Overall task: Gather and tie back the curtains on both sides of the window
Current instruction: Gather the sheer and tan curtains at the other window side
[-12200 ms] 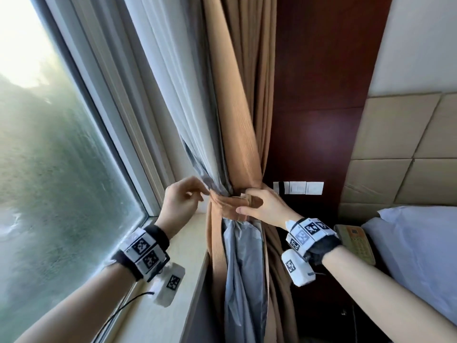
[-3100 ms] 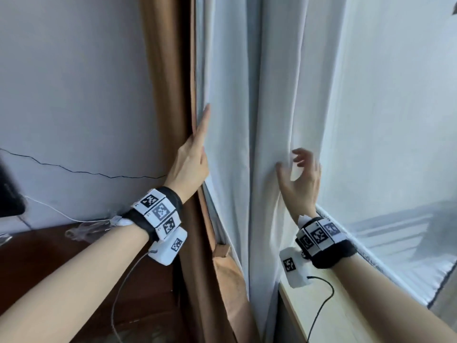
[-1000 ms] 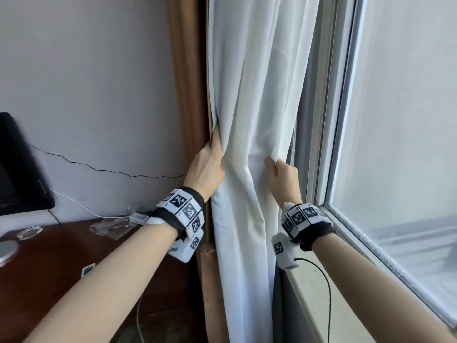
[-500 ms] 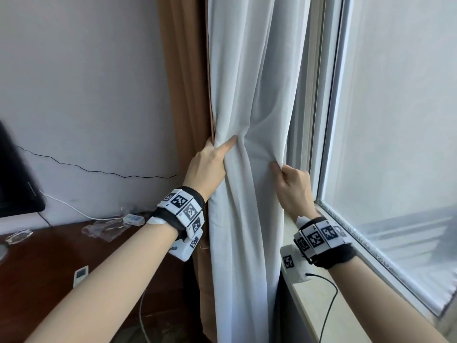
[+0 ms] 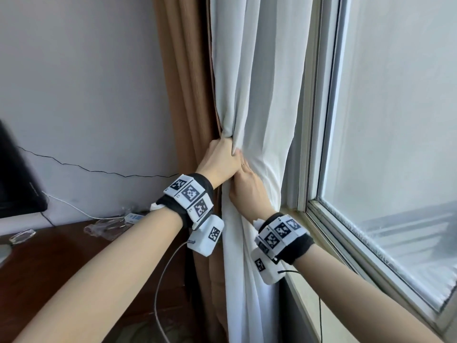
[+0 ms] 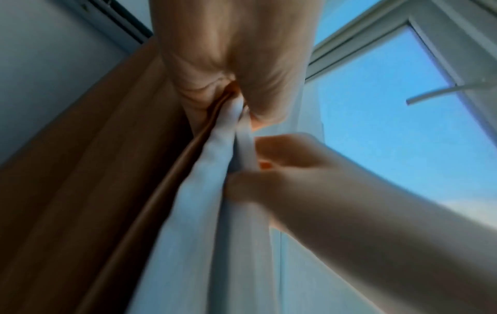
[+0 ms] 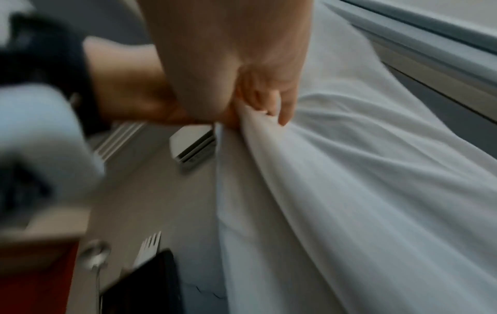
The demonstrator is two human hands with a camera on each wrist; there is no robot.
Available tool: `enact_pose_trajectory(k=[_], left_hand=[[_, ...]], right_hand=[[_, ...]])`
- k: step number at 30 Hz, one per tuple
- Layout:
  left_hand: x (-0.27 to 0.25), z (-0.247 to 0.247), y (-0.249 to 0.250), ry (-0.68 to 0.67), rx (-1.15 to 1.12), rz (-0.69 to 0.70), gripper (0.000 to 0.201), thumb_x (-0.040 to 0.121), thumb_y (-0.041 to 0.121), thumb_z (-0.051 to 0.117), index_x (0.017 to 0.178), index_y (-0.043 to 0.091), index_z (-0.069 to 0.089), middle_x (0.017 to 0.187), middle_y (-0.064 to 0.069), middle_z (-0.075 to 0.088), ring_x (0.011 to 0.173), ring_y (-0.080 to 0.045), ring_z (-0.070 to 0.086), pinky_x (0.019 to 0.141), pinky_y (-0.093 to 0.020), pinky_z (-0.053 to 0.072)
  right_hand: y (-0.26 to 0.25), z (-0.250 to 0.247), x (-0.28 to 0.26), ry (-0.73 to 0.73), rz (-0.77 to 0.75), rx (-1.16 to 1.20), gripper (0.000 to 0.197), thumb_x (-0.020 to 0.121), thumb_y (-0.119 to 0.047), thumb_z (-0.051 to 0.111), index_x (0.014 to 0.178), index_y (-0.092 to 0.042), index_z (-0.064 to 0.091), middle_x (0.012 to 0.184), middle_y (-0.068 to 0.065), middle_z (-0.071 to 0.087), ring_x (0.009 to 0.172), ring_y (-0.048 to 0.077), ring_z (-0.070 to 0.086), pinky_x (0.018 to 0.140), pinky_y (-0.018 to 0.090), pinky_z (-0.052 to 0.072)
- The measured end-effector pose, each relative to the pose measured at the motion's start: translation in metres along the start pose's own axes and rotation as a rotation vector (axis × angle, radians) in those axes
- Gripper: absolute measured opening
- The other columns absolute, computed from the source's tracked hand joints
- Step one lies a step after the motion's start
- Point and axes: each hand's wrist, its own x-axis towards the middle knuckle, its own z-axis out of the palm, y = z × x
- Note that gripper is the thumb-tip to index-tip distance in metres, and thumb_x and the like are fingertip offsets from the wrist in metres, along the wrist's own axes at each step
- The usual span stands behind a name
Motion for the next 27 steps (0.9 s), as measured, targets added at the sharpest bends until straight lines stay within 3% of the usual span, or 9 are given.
enact_pose_trajectory(k=[3,6,11,13,17,19,21,23,27], left_hand=[[-0.002,-0.002,-0.009,0.057,0.101,0.053,0.024,0.091,0.006,0.038,0.102,-0.006,0.057,0.103,-0.028,0.060,0.098,-0.041,0.059,0.081,-0.038,0.048],[-0.005,-0.003,-0.020,0.068,0.114,0.141,0.039,0.090,-0.001,0.037,0.127,-0.003,0.048,0.120,-0.030,0.056,0.110,-0.043,0.056,0.094,-0.037,0.046],[-0.006,-0.008,-0.027,0.020,0.129,0.168,0.066,0.092,-0.003,0.036,0.152,0.008,0.014,0.144,-0.029,0.037,0.124,-0.040,0.047,0.103,-0.037,0.039],[-0.007,-0.009,-0.029,0.026,0.132,0.206,0.074,0.092,-0.003,0.037,0.154,0.015,0.001,0.151,-0.026,0.029,0.126,-0.039,0.047,0.104,-0.037,0.038],[-0.011,-0.009,-0.031,0.072,0.135,0.278,0.095,0.088,-0.006,0.037,0.145,0.043,-0.022,0.148,-0.024,0.035,0.099,-0.040,0.057,0.089,-0.039,0.049],[-0.011,-0.009,-0.032,0.090,0.169,0.276,0.099,0.087,-0.007,0.036,0.142,0.049,-0.025,0.125,-0.026,0.049,0.077,-0.038,0.056,0.074,-0.041,0.052],[-0.011,-0.008,-0.034,0.079,0.233,0.264,0.098,0.086,-0.008,0.033,0.141,0.056,-0.018,0.097,-0.018,0.047,0.063,-0.033,0.049,0.063,-0.037,0.048],[-0.008,-0.007,-0.036,0.070,0.247,0.229,0.093,0.082,-0.010,0.031,0.146,0.055,0.008,0.102,-0.019,0.048,0.075,-0.041,0.056,0.070,-0.039,0.052],[0.003,0.000,-0.039,0.103,0.266,0.129,0.058,0.082,-0.007,0.036,0.130,0.018,0.058,0.117,-0.028,0.053,0.099,-0.048,0.059,0.086,-0.049,0.051]], right_hand=[[0.015,-0.019,-0.002,-0.036,0.181,0.313,0.044,0.095,-0.020,0.050,0.140,-0.022,0.052,0.145,0.003,0.050,0.116,0.010,0.059,0.096,0.026,0.047],[0.037,-0.034,0.002,0.400,0.420,0.459,0.023,0.089,-0.019,0.057,0.107,-0.020,0.072,0.092,-0.003,0.075,0.073,-0.002,0.065,0.073,0.028,0.051],[0.070,-0.028,0.030,0.220,0.634,0.404,0.074,0.078,-0.051,0.067,0.143,-0.033,0.035,0.142,-0.002,0.042,0.130,0.016,0.043,0.110,0.045,0.035],[0.076,-0.022,0.038,0.102,0.664,0.556,0.077,0.081,-0.051,0.067,0.145,-0.034,0.030,0.144,-0.006,0.042,0.132,0.012,0.043,0.111,0.040,0.036],[0.076,-0.016,0.044,0.198,0.621,0.543,0.016,0.084,-0.041,0.058,0.087,-0.025,0.058,0.076,-0.003,0.062,0.075,0.018,0.062,0.074,0.036,0.052],[0.076,-0.017,0.041,0.235,0.589,0.493,0.028,0.089,-0.034,0.053,0.064,-0.021,0.049,0.060,-0.001,0.045,0.059,0.017,0.043,0.061,0.031,0.040],[0.074,-0.020,0.038,0.238,0.561,0.451,0.038,0.096,-0.025,0.048,0.060,-0.019,0.037,0.058,-0.003,0.037,0.055,0.013,0.033,0.055,0.029,0.031],[0.071,-0.025,0.034,0.219,0.534,0.369,0.041,0.100,-0.023,0.043,0.060,-0.017,0.033,0.056,-0.004,0.039,0.052,0.013,0.032,0.053,0.030,0.028],[0.068,-0.031,0.022,0.168,0.455,0.260,0.043,0.103,-0.022,0.037,0.061,-0.022,0.030,0.055,-0.001,0.039,0.056,0.022,0.033,0.059,0.032,0.028]])
